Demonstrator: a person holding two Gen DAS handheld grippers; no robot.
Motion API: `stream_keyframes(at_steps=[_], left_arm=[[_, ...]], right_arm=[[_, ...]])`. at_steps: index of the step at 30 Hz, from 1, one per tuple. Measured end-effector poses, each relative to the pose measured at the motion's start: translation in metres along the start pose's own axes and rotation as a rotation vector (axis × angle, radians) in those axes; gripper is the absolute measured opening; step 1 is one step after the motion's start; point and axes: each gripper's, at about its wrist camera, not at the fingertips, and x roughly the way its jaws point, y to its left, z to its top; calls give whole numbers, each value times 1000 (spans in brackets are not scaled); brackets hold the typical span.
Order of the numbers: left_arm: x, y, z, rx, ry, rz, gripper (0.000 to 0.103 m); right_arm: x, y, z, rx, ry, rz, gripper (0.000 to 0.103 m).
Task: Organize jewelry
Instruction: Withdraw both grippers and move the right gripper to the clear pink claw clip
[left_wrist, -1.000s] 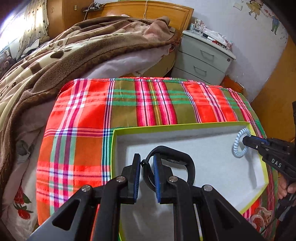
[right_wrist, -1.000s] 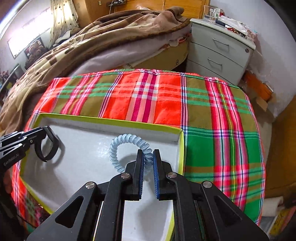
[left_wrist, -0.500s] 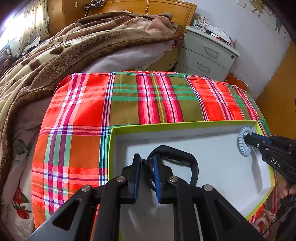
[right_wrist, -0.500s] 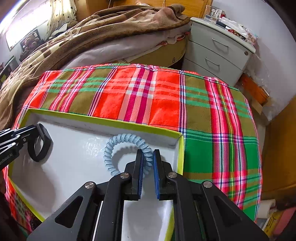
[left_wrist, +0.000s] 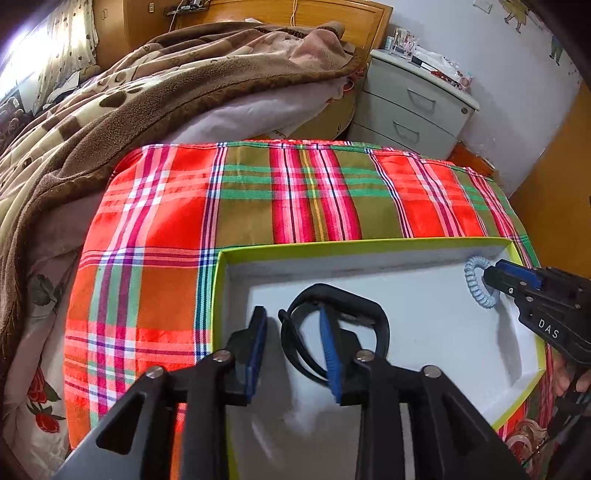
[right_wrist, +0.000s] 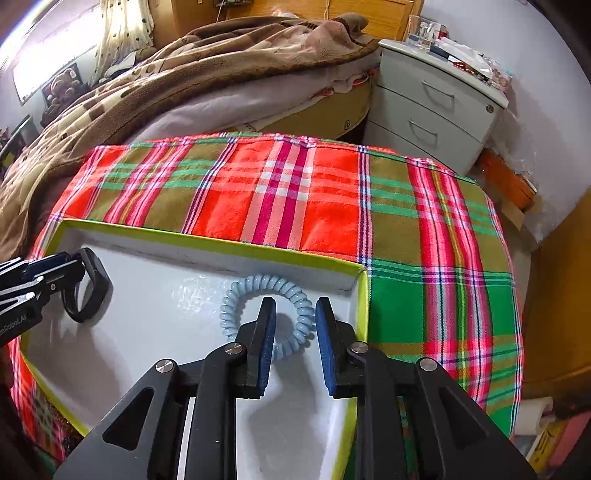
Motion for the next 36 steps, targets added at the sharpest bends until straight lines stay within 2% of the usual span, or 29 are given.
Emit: stream_keyframes(at_steps=[13,22,24,25,31,36], left_arm=[[-61,3,-23,-15,-107,-42,38],[-99,4,-63,-24,-158,-65,40],[-105,4,-74,-30,-162,-80,40],[-107,4,-78,-33,-164,-84,40],[-114,4,-109,-38,-160,-116,42],[-117,2,-134,-20,-168,-129,46]], right_arm=[[-61,-4,-17,28,-133,43,24],[-113,-6,-69,80,-248,103,25],[-122,-6,-83,92,-274,132,38],[-125,-6,-89,95,-278,146,51],[-139,0,-132,90,-319,159,53],[-139,12,-163,47,-336,102,53]])
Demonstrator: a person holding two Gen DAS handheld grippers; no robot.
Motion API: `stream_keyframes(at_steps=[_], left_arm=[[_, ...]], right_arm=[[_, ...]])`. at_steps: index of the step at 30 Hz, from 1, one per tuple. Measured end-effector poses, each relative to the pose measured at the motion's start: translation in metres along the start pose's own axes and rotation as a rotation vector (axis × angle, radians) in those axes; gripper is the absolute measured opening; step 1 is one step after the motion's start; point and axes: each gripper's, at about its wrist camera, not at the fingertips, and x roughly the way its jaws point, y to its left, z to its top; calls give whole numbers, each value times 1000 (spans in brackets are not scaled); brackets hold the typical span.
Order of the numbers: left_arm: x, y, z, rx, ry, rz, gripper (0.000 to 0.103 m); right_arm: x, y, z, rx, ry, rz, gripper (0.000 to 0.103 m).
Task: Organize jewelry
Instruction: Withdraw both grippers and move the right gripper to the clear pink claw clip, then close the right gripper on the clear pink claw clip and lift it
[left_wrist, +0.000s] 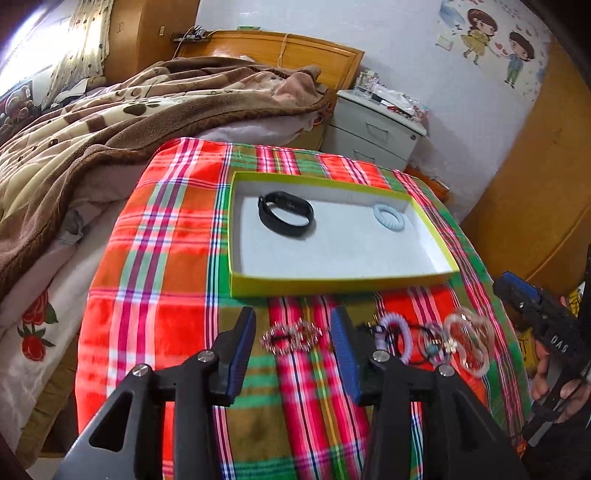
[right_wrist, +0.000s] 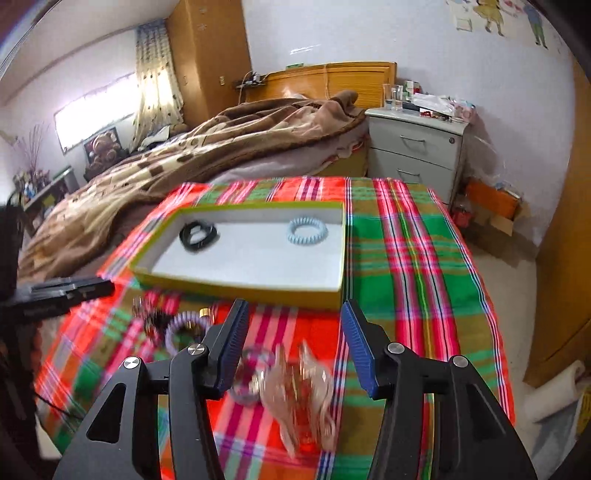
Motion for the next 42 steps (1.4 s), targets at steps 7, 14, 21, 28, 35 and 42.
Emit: stream_keyframes(at_steps=[7,14,21,28,35,42], left_arm=[[-1,2,-23,-18,12,-36,47],[-5,7,-38,-31,29,-8,48],[-3,0,-49,-17,67,-33,49],[-2,2,-56,-32,91,-39,49],[1,9,-53,-53,102,-17,49],[9,14,-38,-27,89,37,49]], right_arm=[[-3,-3,-35,57,-9,28,56],[-2,-6,-44,30,14,1,57],[16,-4,-50,-9,76,-23,57],[25,-10,-50,13,119,-21,57],[24,-20,-51,80,118,-20,31],[19,-25,-50,111,92,-43,30]])
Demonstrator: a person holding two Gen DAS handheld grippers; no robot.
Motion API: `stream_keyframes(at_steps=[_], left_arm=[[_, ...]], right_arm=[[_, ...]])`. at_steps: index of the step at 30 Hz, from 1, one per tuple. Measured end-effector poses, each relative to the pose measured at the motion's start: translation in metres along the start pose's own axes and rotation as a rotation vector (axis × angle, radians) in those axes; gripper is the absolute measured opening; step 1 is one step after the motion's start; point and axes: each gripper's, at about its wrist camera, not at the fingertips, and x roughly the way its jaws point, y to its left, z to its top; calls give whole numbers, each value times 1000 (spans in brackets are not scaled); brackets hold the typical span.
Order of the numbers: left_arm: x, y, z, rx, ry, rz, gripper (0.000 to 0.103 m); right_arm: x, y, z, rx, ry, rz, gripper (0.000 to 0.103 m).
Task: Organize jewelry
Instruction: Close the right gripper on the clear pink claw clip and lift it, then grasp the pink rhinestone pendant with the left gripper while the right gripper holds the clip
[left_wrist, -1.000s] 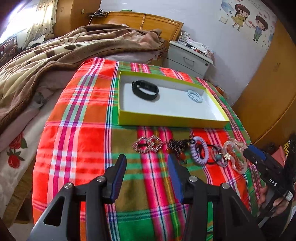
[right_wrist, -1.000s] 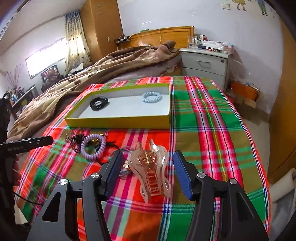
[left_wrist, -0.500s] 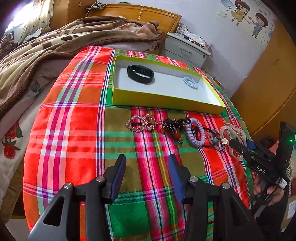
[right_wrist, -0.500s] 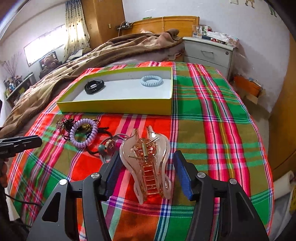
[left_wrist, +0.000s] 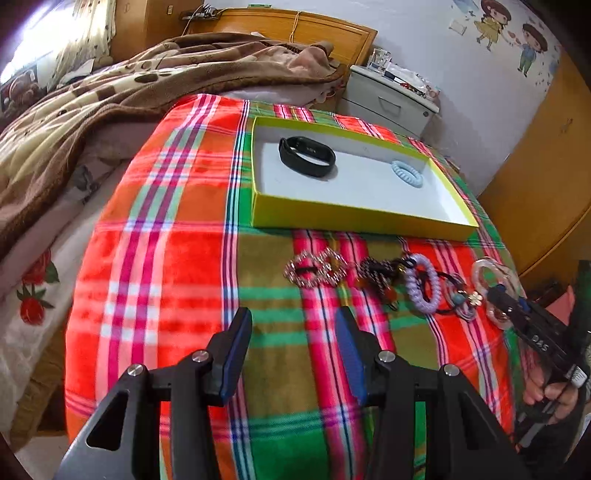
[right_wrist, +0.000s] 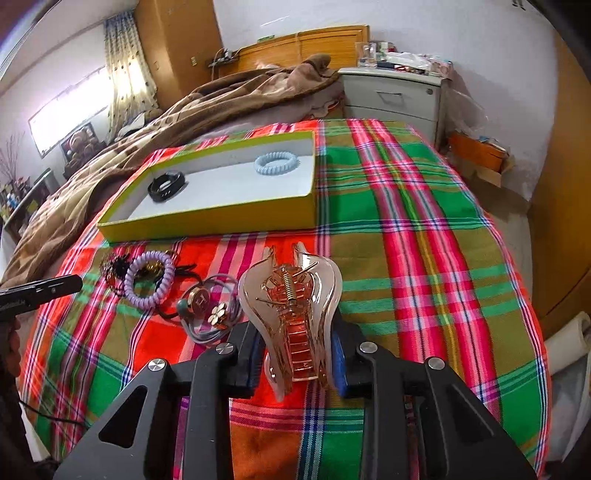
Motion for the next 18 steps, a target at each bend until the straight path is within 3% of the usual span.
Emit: stream_keyframes(at_steps=[9,18], left_arm=[[24,-9,23,160,2,54,49],[41,-31,24,354,21,79,49]], right_arm=[[-8,-11,-3,72,-14,-4,30],[-9,-9,-1,85,-17,3,30]])
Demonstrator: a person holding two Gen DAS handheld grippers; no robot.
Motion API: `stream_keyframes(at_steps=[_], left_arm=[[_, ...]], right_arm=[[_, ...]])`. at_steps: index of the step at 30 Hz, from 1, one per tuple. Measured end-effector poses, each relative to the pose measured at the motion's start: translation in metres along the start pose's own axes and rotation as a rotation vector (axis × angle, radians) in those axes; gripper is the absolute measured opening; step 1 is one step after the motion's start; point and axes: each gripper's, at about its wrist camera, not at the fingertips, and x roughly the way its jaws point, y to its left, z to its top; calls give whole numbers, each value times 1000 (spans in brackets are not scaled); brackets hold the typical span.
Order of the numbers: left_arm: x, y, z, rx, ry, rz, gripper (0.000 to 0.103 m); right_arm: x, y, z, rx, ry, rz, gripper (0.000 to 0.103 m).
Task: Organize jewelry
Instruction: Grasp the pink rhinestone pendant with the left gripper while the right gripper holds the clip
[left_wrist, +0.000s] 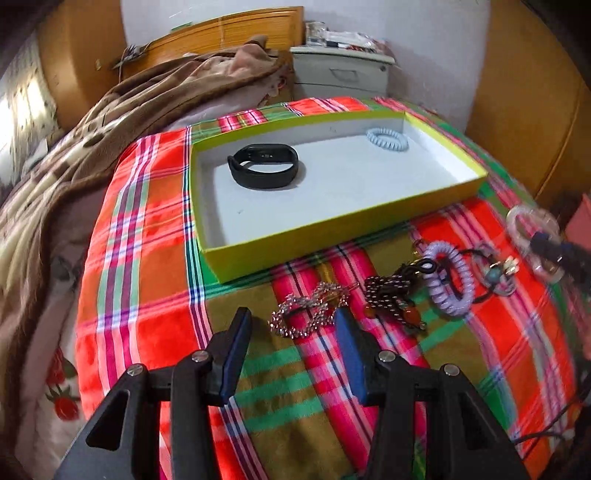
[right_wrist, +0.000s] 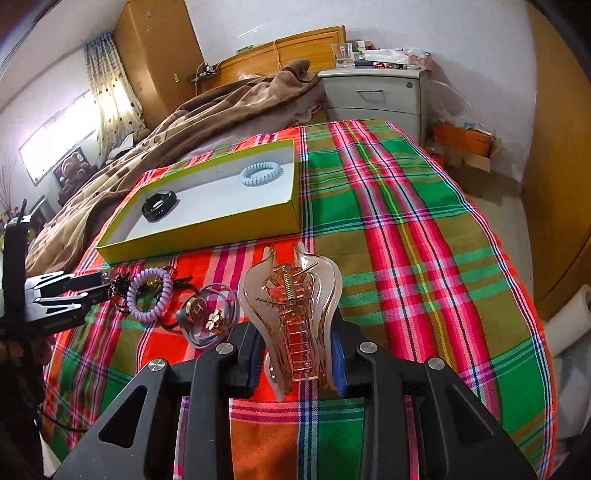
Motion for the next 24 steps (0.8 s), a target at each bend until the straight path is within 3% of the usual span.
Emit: stream_keyframes(at_steps=[9,12,14,18,24], left_arm=[[6,-4,13,70,-22,37,50],[5,-6,10,65,-19,-11,48],[5,-3,8,25,-13,-53,43],[3,-2,6,0,-22,-43,28],[0,0,3,-22,-21,-46,20]], right_arm=[[4,1,1,7,11,2,31],[5,2,1,9,14,3,31],[5,3,1,6,15,5,31],[6,4,1,5,14,4,31],[3,6,0,5,8,3,30]])
